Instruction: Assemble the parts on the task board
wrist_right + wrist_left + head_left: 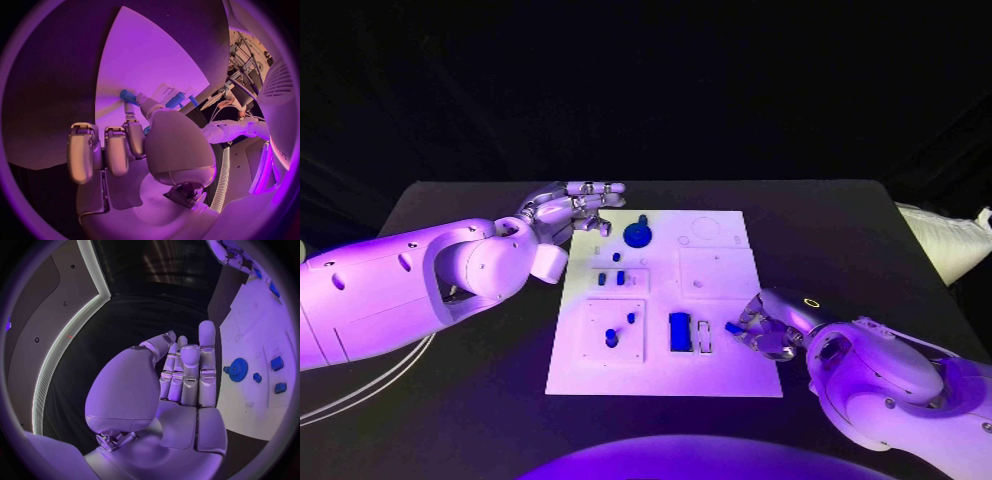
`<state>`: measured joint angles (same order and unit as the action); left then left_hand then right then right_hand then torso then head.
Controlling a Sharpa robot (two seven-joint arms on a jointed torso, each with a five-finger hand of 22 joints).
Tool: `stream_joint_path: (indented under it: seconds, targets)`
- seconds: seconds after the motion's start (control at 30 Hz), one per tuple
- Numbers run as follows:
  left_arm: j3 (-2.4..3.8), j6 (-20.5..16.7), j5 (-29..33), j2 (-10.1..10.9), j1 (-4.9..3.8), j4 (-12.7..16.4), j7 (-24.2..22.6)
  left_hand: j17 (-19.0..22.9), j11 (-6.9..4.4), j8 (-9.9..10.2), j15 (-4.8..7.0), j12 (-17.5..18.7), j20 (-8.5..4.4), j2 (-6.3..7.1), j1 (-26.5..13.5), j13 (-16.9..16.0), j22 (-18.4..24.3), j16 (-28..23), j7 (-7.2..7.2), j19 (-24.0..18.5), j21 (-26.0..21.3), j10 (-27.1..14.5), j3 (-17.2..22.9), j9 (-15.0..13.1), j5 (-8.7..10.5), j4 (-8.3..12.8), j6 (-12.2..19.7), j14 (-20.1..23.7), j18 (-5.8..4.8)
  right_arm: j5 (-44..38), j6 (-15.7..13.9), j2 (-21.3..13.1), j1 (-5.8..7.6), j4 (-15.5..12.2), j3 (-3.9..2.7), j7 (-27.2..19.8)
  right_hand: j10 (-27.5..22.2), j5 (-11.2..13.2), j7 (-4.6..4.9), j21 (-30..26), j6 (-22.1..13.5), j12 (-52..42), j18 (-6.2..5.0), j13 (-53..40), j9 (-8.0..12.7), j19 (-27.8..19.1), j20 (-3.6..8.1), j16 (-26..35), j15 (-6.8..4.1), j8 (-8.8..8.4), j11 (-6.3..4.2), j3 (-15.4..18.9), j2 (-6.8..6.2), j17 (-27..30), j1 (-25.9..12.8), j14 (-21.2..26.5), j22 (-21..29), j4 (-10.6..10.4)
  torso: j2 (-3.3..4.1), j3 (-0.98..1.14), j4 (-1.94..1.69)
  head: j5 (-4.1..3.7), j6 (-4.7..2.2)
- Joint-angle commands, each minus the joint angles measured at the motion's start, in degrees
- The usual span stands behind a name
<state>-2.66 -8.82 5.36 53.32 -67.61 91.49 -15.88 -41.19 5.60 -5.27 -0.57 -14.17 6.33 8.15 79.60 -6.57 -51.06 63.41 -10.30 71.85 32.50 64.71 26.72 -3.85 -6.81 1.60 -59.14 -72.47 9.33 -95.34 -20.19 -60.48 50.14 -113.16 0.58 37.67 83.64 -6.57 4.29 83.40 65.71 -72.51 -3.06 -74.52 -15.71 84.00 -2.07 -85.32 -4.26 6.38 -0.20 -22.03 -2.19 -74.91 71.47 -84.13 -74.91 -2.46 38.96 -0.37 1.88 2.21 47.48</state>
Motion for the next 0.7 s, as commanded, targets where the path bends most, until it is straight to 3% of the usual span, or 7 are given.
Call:
stream_joint_path:
  seconds: [0.03, 0.2, 0.3, 0.7]
  targets:
    - [0.03, 1.1, -0.1, 0.0, -0.02, 0.2, -0.2, 0.0, 0.03, -0.2, -0.12, -0.3, -0.09, -0.22, -0.3, -0.1, 0.1, 0.0, 0.18, -0.4, -0.2, -0.5, -0.2, 0.0, -0.10, 0.1, 0.3, 0.4, 1.08, 8.4, -5.0, -0.3, -0.25, -0.5, 0.13, 0.0, 0.8, -2.5, 0.06, 0.3, -0.1, -0.4, 0.69, -5.0, 0.1, 1.4, 0.09, 0.1, 0.12, -0.08, -0.10, -0.2, -1.52, -7.1, -2.2, -4.3, -5.0, -1.0, -0.01, -0.05, 0.01, -0.11, -0.06]
    - [0.03, 1.2, -0.1, -0.1, -0.02, 0.2, -0.1, 0.0, 0.03, -0.2, -0.12, -0.3, -0.09, -0.22, -0.3, -0.1, 0.1, 0.0, 0.18, -0.4, -0.2, -0.5, -0.2, 0.0, -0.10, 0.1, 0.3, 0.4, 1.08, 13.8, -10.3, -0.6, 0.11, -1.2, -0.09, -2.2, 0.8, -3.4, 0.30, 0.4, -0.6, -0.5, 0.71, -5.1, 0.4, 1.5, 0.06, 0.2, 0.20, -0.66, 0.06, -0.2, -2.08, -7.1, -3.2, -4.3, -5.1, -1.8, 0.07, 0.00, -0.11, -0.11, -0.03]
    - [0.03, 1.3, -0.1, -0.1, -0.02, 0.3, -0.1, 0.1, 0.03, -0.3, -0.12, -0.3, -0.09, -0.22, -0.2, -0.1, 0.1, 0.0, 0.18, -0.4, -0.2, -0.5, -0.2, 0.0, -0.10, 0.1, 0.3, 0.4, 1.08, 16.6, -11.8, -0.6, 0.23, -1.4, -0.15, -3.1, 0.9, -4.2, 0.35, 0.4, -0.5, -0.6, 0.73, -5.2, 0.5, 1.5, -0.01, 0.2, 0.27, -0.79, 0.13, 0.0, -2.61, -7.1, -3.8, -4.3, -5.2, -2.3, 0.06, 0.02, -0.07, -0.02, 0.08]
    - [0.03, 1.4, -0.1, -0.1, -0.02, 0.3, -0.1, 0.1, 0.03, -0.3, -0.11, -0.4, -0.09, -0.23, -0.2, -0.1, 0.1, -0.1, 0.19, -0.4, -0.2, -0.5, -0.2, 0.0, -0.10, 0.2, 0.3, 0.4, 1.08, 22.0, -9.1, 0.9, 0.33, -1.0, -0.20, -3.4, 1.1, -8.6, 0.14, 0.5, 0.5, -1.0, 0.77, -5.6, 0.5, 1.6, 0.03, 0.1, 0.17, -0.92, -0.01, 1.9, -4.05, -7.3, -4.9, -4.4, -5.4, -3.0, 0.08, 0.00, -0.06, 0.07, 0.26]
